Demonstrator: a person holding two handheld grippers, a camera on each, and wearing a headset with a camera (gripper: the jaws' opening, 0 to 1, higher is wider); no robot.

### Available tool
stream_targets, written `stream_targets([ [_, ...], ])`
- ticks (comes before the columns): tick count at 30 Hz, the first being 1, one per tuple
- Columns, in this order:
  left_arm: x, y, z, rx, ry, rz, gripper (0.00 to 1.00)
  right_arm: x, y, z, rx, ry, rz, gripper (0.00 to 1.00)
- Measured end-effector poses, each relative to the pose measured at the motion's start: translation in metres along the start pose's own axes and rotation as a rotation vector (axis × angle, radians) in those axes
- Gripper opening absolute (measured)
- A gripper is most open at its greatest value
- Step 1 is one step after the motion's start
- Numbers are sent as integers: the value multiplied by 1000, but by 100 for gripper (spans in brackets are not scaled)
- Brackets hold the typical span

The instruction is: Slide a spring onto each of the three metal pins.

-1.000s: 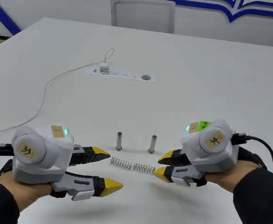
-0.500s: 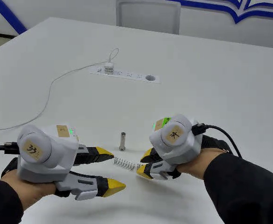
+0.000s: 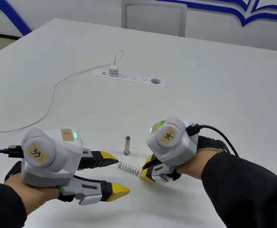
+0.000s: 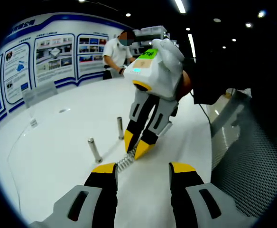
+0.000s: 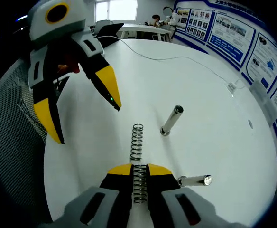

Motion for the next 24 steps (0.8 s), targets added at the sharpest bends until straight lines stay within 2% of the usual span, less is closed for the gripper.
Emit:
stream_targets([
  [6, 2, 1, 0, 5, -5, 10, 44, -19, -1, 0, 23, 59, 35, 12],
  [14, 2, 2, -1, 12, -10, 18, 44, -38, 1, 10, 79, 118, 91, 12],
  [19, 2, 2, -1, 13, -11, 18, 44, -47, 3, 17, 157, 197, 119, 12],
  [24, 3, 2, -1, 16, -13, 20, 44, -48, 4, 27, 186, 192, 128, 12],
])
Point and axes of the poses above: the centre of the closed fingertips' face, and the gripper's own axes: x roughly forward along the fingers, y roughly to its right, z roughly out of its underside, the point moved 9 cm from there along -x, roughly backward along the fingers, and after that the axes turned 1 degree about -z, right-handed, at the moved point
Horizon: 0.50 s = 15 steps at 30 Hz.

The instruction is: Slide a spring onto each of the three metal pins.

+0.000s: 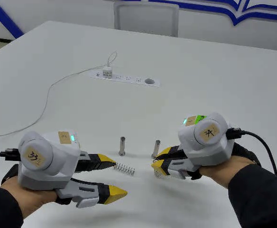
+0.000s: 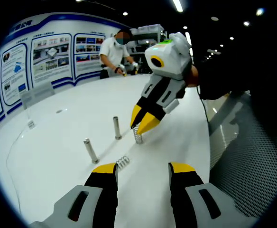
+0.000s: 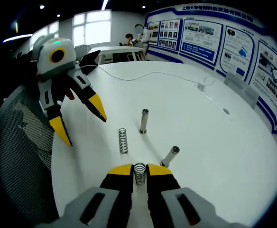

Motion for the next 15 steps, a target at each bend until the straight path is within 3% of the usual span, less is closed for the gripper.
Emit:
stream_targets([
  [15, 0, -1, 1, -1, -3, -2, 43, -8, 0, 10, 36, 15, 24, 12],
])
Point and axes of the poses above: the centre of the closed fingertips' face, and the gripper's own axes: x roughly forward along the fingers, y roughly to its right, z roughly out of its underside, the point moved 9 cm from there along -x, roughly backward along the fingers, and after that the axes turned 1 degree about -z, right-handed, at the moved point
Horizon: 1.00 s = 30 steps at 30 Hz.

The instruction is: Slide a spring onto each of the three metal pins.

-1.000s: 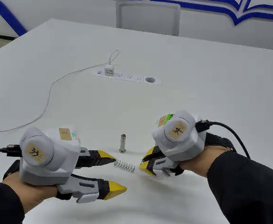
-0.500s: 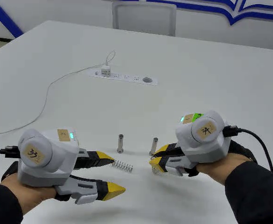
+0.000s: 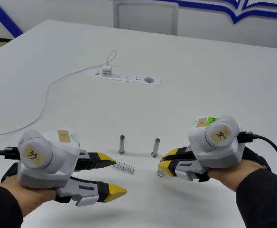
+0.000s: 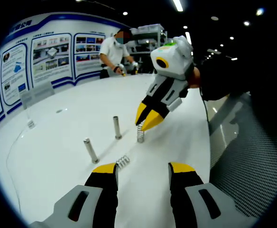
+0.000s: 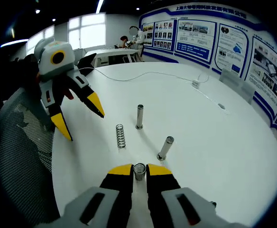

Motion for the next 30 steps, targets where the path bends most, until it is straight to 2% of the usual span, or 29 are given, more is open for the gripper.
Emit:
stream_targets([
  [7, 0, 0, 0, 1, -1, 0, 43, -7, 0, -6, 11, 21, 8, 12],
  [15, 0, 0, 1, -1, -1, 0, 43, -22, 4, -26, -7, 70, 29, 12],
  [23, 0, 0, 1, -2, 1, -3, 44, -31, 17, -51, -13, 129, 59, 12],
  [30, -1, -1, 1, -4, 2, -7, 44, -28, 28, -59, 5, 138, 80, 12],
])
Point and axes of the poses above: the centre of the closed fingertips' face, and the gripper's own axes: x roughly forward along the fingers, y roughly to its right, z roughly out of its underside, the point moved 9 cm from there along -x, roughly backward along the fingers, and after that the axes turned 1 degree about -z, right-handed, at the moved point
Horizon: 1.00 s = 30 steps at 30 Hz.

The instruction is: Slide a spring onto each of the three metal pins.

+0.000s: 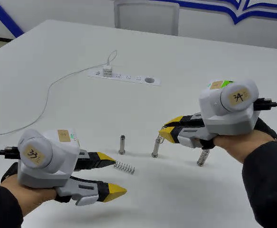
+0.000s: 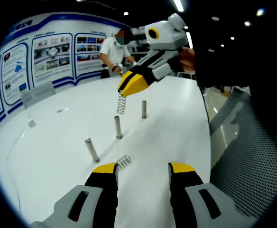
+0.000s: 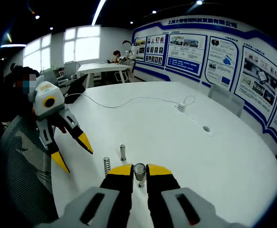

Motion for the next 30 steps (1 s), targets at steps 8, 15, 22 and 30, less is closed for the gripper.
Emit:
stream_targets([
  [8, -1, 0, 0, -3, -1, -2, 43, 10, 4, 4, 9, -27, 0, 12],
  [15, -1, 0, 0, -5, 0, -3, 43, 14, 8, 7, 14, -44, 0, 12],
  [22, -2, 0, 0, -5, -2, -5, 43, 24, 9, 13, 22, -71, -9, 12],
  [30, -2, 1, 0, -5, -3, -6, 43, 40, 10, 26, 36, -129, -20, 12],
])
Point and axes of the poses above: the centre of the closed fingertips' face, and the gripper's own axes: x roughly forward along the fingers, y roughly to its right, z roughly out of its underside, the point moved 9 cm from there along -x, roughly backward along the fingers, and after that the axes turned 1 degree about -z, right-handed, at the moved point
